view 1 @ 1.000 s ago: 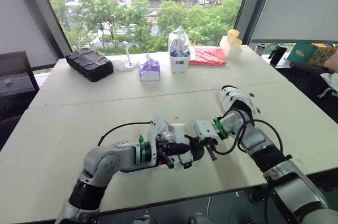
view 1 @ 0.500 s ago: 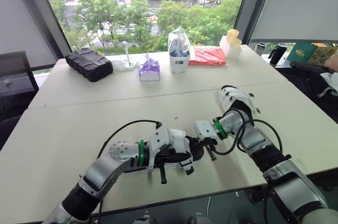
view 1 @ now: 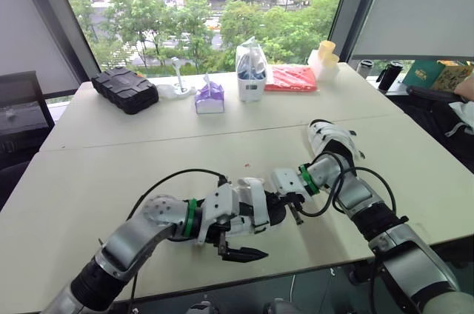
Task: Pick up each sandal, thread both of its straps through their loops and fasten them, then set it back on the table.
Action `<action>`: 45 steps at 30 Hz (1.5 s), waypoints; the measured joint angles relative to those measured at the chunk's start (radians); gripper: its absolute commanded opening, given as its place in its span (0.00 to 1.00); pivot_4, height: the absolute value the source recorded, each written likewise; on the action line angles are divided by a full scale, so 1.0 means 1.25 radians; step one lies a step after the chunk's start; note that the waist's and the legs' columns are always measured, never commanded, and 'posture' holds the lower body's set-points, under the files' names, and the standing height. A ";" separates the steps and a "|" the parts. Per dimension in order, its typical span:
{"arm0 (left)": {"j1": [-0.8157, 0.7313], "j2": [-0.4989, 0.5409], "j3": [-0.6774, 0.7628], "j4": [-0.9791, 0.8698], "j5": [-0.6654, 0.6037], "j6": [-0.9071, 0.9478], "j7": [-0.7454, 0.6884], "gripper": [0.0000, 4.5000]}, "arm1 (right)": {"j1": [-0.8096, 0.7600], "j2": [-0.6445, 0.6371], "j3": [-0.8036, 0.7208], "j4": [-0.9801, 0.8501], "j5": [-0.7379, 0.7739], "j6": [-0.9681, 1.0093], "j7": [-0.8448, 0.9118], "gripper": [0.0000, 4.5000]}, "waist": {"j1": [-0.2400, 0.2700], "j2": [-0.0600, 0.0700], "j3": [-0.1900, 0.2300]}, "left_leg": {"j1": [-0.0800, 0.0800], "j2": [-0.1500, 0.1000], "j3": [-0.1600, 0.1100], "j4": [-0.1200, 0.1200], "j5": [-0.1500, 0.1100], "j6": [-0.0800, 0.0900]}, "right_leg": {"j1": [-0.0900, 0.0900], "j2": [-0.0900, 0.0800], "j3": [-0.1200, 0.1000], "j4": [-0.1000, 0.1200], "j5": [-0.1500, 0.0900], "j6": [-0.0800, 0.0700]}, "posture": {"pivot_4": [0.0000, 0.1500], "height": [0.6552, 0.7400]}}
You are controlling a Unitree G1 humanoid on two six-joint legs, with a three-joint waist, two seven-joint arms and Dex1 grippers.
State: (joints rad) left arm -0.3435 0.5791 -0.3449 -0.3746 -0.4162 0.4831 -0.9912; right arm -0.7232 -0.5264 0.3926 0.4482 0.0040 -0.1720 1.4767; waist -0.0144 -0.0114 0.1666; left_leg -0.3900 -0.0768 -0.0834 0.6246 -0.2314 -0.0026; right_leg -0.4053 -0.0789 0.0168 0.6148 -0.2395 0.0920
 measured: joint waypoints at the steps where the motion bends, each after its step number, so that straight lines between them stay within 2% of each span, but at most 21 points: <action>1: -0.005 -0.002 0.024 0.000 -0.008 0.000 0.009 0.99 | 0.000 0.000 0.000 0.000 0.000 0.000 0.000 0.00 | 0.000 0.000 0.000 | 0.000 0.000 0.000 0.000 0.000 0.000 | 0.000 0.000 0.000 0.000 0.000 0.000 | 1.00 1.00; 3: -0.011 0.003 0.076 -0.010 -0.030 0.003 0.011 0.99 | 0.000 0.001 0.000 0.000 0.000 -0.001 0.000 0.00 | -0.001 0.000 0.000 | 0.000 0.000 0.000 0.000 0.000 0.000 | 0.000 0.000 0.000 0.000 0.000 0.000 | 1.00 1.00; 6: 0.012 0.053 0.129 -0.069 -0.085 0.035 -0.010 0.99 | -0.001 0.002 0.001 -0.001 0.001 -0.002 0.001 0.00 | -0.003 0.000 0.000 | 0.000 0.000 0.000 -0.002 0.000 0.000 | -0.001 0.000 0.000 0.000 0.000 0.000 | 1.00 1.00; 11: 0.105 0.130 0.160 -0.135 -0.196 0.127 -0.057 0.99 | -0.002 0.003 0.001 0.003 0.001 -0.002 0.002 0.00 | -0.001 0.000 0.000 | 0.000 0.000 0.000 -0.002 0.000 0.000 | -0.001 0.000 0.000 0.000 0.000 0.000 | 1.00 1.00; 16: 0.156 0.178 0.166 -0.171 -0.228 0.157 -0.082 0.99 | -0.002 0.003 0.001 0.007 0.001 -0.007 0.002 0.00 | -0.001 0.000 0.000 | 0.000 0.000 0.000 -0.001 0.000 0.000 | -0.001 0.000 0.000 0.000 0.000 0.000 | 1.00 1.00; 23: 0.197 0.110 0.048 -0.118 -0.108 0.092 -0.038 0.99 | -0.002 0.005 0.003 0.007 0.001 -0.008 0.001 0.00 | -0.001 0.000 0.000 | 0.000 0.000 0.000 -0.002 0.000 0.000 | -0.001 0.000 0.000 0.000 0.000 -0.001 | 1.00 1.00; 29: 0.202 0.042 0.028 -0.053 -0.035 0.018 -0.004 0.99 | -0.002 0.004 0.000 0.006 0.001 -0.006 0.000 0.00 | 0.000 0.000 0.000 | 0.000 0.001 0.001 -0.002 0.000 -0.001 | -0.001 -0.001 0.000 0.000 0.000 -0.001 | 1.00 1.00; 45: 0.250 -0.050 0.003 -0.031 0.030 -0.062 0.058 0.99 | 0.002 0.001 -0.002 -0.007 0.000 0.014 -0.001 0.00 | 0.001 0.000 0.000 | 0.000 0.001 0.001 -0.002 0.000 -0.001 | -0.001 -0.001 0.000 0.000 0.000 -0.001 | 1.00 1.00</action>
State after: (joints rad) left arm -0.0307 0.5172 -0.3408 -0.4129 -0.3793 0.4061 -0.9192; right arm -0.7211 -0.5256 0.3903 0.4389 0.0046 -0.1545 1.4756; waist -0.0129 -0.0112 0.1670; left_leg -0.3903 -0.0760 -0.0826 0.6223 -0.2318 -0.0033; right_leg -0.4069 -0.0800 0.0168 0.6143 -0.2400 0.0904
